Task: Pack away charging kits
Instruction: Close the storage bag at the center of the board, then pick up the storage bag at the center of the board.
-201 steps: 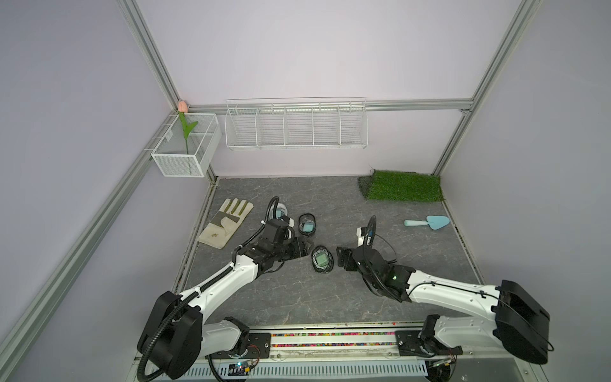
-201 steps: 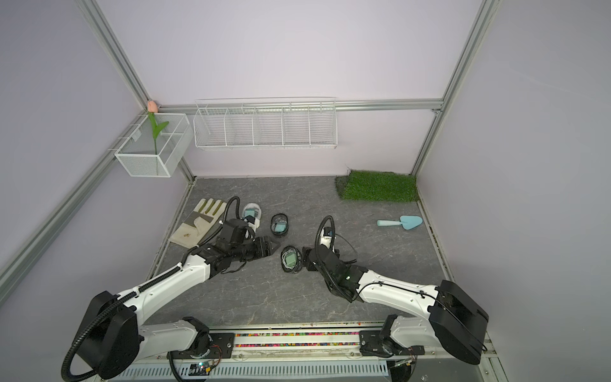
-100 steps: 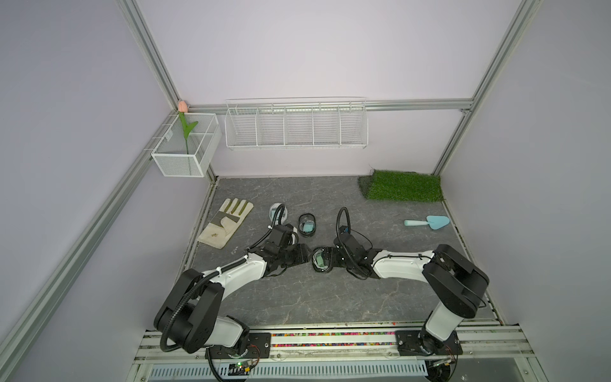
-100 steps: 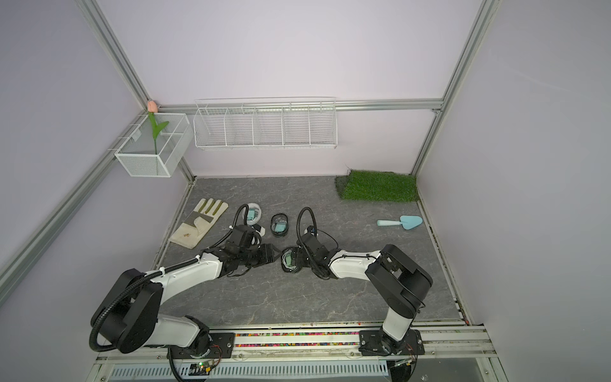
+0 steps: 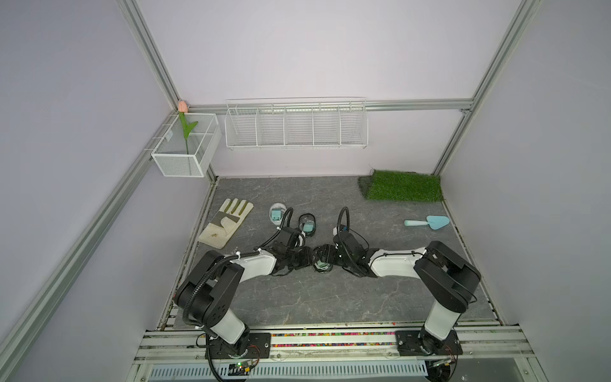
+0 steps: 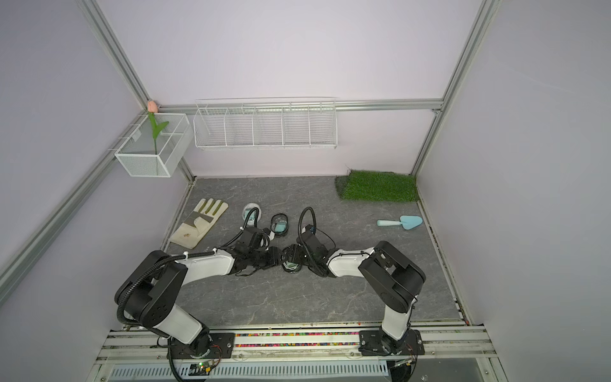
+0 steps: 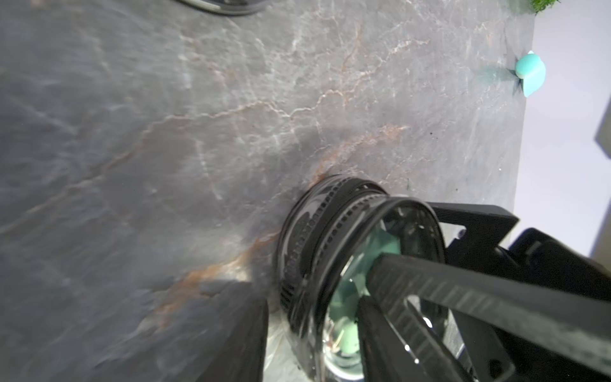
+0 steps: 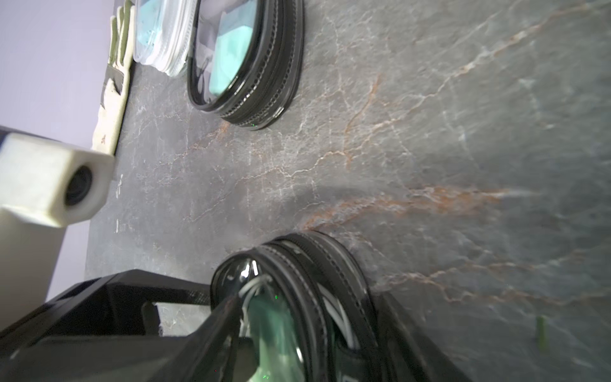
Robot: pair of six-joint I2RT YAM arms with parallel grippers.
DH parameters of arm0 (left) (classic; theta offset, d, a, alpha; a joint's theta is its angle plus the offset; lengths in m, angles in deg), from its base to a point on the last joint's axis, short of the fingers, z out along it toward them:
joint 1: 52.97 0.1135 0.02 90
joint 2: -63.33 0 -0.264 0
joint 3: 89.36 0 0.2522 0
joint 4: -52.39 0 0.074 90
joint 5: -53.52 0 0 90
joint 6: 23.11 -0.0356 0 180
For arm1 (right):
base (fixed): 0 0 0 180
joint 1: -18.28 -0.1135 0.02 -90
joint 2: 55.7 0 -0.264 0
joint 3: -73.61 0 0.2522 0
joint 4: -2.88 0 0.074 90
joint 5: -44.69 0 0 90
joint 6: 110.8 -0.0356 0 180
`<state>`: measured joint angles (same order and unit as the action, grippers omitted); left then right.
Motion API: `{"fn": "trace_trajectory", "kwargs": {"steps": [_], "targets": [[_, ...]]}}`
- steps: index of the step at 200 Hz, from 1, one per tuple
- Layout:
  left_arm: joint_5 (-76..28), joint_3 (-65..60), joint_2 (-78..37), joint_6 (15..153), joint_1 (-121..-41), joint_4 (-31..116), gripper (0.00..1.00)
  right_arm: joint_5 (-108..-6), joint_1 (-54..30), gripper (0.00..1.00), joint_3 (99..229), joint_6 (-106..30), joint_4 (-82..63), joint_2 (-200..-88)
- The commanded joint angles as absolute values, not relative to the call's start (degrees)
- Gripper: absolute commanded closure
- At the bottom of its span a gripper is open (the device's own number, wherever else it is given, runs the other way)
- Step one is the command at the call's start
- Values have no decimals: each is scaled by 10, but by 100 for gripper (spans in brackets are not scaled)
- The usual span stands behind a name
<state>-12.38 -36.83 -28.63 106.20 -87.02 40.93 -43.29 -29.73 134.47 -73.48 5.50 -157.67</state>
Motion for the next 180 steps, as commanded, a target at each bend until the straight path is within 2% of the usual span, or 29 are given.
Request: {"fn": "trace_trajectory", "kwargs": {"steps": [1, 13, 31, 69, 98, 135, 158, 180], "targets": [[-108, -350, -295, 1076, -876, 456, 55, -477, -305, 39, 1311, -780, 45, -1581], [-105, -353, -296, 1079, -877, 466, 55, -479, -304, 46, 1302, -796, 52, -1582], [-106, -355, -299, 1079, -878, 468, 55, -484, -306, 50, 1291, -814, 68, -1584], [-105, -352, -299, 1081, -879, 466, 53, -478, -307, 68, 1283, -830, 71, -1580], [-103, -352, -293, 1081, -879, 470, 36, -475, -310, 80, 1281, -832, 79, -1575], [-101, -354, -295, 1081, -879, 472, 30, -460, -310, 89, 1272, -833, 81, -1574], [-104, -353, -300, 1079, -879, 467, 28, -444, -309, 91, 1253, -832, 83, -1567], [-103, -352, -302, 1078, -879, 466, 27, -446, -304, 92, 1209, -838, 143, -1564]]}}
